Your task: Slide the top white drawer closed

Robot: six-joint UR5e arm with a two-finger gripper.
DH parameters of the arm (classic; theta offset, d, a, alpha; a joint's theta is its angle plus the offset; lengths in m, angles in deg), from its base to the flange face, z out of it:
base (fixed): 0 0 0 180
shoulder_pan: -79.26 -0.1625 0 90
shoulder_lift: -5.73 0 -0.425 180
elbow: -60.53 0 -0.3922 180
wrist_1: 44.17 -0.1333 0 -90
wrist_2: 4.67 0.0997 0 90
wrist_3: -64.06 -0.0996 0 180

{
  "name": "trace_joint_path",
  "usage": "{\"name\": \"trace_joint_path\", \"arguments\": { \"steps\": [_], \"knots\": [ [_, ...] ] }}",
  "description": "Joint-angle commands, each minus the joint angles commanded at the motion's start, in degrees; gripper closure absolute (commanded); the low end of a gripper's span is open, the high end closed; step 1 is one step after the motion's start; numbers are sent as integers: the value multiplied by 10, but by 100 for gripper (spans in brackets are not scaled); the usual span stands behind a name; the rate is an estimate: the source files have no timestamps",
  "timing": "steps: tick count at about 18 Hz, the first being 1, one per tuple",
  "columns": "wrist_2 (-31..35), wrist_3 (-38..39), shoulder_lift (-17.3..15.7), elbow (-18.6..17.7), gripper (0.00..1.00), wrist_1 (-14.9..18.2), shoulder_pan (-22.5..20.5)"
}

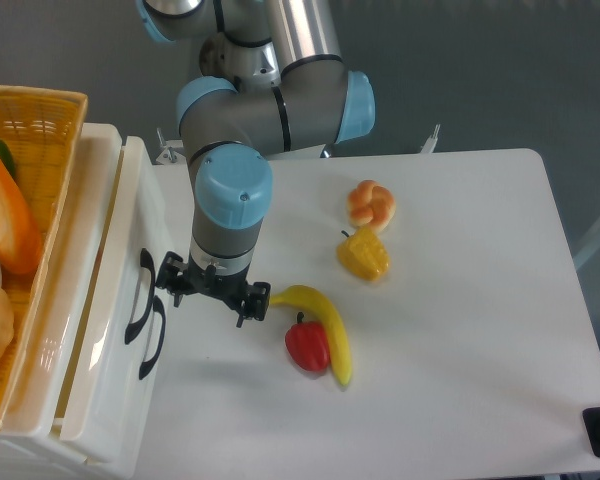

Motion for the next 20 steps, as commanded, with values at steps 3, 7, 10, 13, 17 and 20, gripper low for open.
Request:
{"name": "trace_joint_path", "arguments": {
  "steps": [3, 7, 10, 13, 17, 20],
  "knots": [
    [0, 0, 0, -1, 0, 0, 1],
    [-1, 1, 0, -1, 0, 0, 2],
    [-2, 1, 0, -1, 0, 0, 2],
    [-2, 1, 0, -1, 0, 0, 2],
    [-6, 0, 0, -1, 0, 0, 2],
    [-8, 1, -1, -1, 0, 0, 2]
  ]
}}
